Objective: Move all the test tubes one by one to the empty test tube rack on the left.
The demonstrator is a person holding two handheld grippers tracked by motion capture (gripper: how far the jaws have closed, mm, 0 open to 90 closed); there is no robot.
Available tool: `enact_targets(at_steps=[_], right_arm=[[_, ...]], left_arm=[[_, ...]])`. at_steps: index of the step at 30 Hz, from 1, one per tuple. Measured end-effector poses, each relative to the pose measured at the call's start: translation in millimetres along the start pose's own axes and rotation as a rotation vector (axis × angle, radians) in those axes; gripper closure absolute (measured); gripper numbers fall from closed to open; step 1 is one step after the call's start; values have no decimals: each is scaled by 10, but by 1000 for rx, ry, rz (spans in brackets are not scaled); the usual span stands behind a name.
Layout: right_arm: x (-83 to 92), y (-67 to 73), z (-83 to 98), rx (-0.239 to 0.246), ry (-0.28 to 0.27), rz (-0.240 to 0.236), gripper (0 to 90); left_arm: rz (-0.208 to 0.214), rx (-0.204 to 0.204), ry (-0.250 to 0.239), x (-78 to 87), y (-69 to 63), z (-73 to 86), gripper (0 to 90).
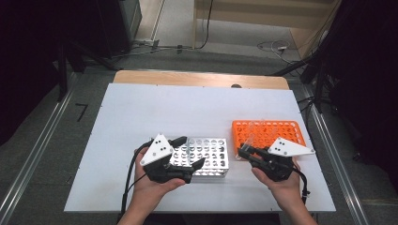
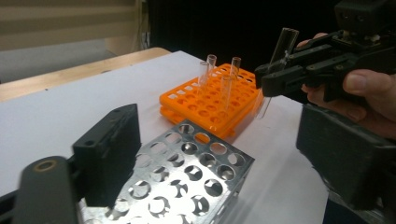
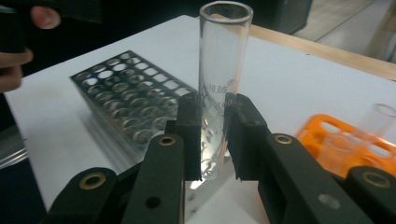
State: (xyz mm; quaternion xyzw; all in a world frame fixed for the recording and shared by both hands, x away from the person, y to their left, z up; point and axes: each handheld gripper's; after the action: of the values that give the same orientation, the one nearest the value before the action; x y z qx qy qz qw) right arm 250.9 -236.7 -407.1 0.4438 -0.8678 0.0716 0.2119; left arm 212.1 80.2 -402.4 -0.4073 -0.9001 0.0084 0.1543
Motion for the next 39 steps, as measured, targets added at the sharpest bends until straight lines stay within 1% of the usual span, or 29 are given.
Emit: enact_targets(at_steps=[2, 4, 5, 6, 8, 10, 11, 12, 14, 16, 17, 18, 22, 24, 29, 34, 39], right_arm=[[-51, 81, -10, 15, 9, -27, 741], [-102, 170, -19, 34, 23, -54, 741], [-116, 199, -22, 37, 27, -62, 741], [-135, 237, -27, 39, 30, -79, 741], [-157, 286, -32, 26, 38, -107, 741], [-191, 346, -33, 19, 45, -136, 741], [-202, 368, -34, 19, 48, -142, 741], [-214, 400, -37, 22, 54, -148, 741], [-238, 459, -41, 31, 59, -163, 741], [-258, 522, -44, 46, 67, -176, 741], [-258, 522, -44, 46, 67, -176, 741], [-276, 565, -44, 56, 71, -186, 741], [-302, 622, -44, 68, 77, -208, 741], [-309, 651, -45, 71, 77, -216, 741], [-315, 690, -45, 85, 78, -222, 741], [-316, 688, -43, 80, 78, -224, 740], [-322, 664, -32, 67, 71, -226, 733]], left_arm=[[8, 5, 4, -38, -37, -2, 207], [16, -3, 7, -64, -77, -6, 254], [30, -3, 7, -74, -102, -12, 272], [38, -6, 6, -78, -116, -17, 288], [66, -2, 3, -86, -154, -33, 319], [94, -16, 3, -87, -195, -53, 374], [108, -22, 2, -91, -215, -62, 404], [108, -22, 2, -91, -215, -62, 422], [119, -33, -1, -106, -277, -78, 443], [126, -41, -2, -116, -303, -76, 465], [126, -41, -2, -116, -303, -76, 476], [138, -41, 2, -133, -323, -71, 486], [162, -39, 13, -176, -349, -55, 561], [166, -47, 21, -187, -358, -50, 604], [183, -48, 32, -196, -349, -44, 722], [181, -56, 29, -189, -343, -46, 749], [171, -48, 30, -191, -323, -49, 757]])
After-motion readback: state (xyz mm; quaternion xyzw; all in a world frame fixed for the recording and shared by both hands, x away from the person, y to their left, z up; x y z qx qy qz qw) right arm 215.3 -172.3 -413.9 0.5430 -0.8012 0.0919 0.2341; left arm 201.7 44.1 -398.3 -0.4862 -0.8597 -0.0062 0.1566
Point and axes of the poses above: each handheld gripper's, and its own axes: x roughly backward along the jaws, z roughly out of its underside, y roughly to its left, and after that the axes turned 1 degree about -z, right-handed
